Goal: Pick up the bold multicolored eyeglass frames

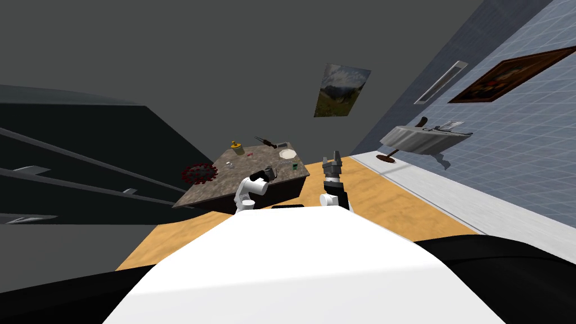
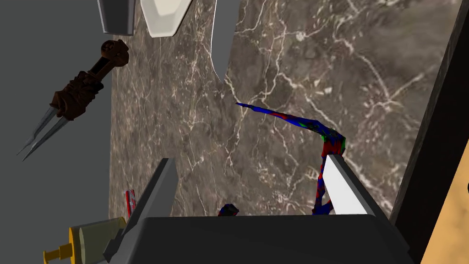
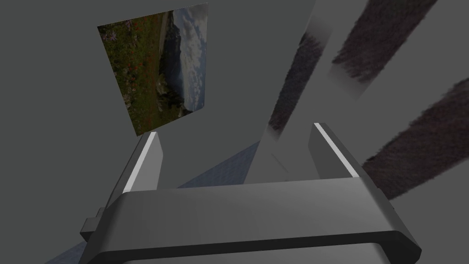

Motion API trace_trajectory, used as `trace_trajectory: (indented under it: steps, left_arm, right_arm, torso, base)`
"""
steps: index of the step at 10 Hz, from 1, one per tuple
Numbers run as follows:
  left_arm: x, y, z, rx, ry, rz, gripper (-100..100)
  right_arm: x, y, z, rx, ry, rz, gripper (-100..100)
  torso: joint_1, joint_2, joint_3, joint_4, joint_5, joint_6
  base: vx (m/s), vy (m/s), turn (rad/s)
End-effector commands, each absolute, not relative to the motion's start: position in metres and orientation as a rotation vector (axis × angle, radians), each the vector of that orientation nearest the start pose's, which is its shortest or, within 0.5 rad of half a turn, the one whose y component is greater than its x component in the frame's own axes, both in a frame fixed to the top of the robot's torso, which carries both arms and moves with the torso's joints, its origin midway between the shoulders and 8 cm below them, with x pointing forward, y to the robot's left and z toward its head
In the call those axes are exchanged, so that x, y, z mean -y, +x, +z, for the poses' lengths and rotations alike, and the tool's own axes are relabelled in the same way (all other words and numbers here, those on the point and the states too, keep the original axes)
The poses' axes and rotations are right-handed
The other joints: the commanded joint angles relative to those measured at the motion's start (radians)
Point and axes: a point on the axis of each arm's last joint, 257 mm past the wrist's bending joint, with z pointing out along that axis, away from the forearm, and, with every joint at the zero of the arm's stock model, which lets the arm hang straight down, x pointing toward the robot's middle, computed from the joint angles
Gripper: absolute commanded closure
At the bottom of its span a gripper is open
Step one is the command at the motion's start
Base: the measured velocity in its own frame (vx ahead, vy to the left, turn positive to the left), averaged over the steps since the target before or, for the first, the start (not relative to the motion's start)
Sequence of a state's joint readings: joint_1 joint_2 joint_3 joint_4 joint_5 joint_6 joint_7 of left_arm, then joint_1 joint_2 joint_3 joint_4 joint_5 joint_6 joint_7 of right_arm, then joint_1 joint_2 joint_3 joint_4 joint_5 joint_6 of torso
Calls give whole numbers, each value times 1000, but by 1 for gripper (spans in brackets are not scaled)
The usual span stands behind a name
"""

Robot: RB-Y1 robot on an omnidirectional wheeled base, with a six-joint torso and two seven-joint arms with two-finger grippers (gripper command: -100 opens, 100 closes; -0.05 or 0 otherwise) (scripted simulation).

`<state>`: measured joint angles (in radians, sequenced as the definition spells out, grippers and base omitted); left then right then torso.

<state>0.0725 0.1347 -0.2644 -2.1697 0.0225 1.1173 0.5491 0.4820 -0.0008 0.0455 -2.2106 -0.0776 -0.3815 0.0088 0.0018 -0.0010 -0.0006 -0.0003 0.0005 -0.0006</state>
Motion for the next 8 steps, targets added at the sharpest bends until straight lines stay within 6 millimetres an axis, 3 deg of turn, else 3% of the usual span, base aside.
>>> trace_trajectory:
  steps: [1, 8]
  left_arm:
    - [-139, 440, -260, -1547, -1980, -1097, -100]
    - [-135, 422, -285, -1624, -2097, -934, -100]
  right_arm:
    - [274, 378, -26, -692, 848, 1354, 0]
    - [274, 378, -26, -692, 848, 1354, 0]
  torso:
    - [0, 0, 0, 0, 0, 0]
    - [-1, 0, 0, 0, 0, 0]
  base:
    - [8, 28, -33]
    - [4, 23, -37]
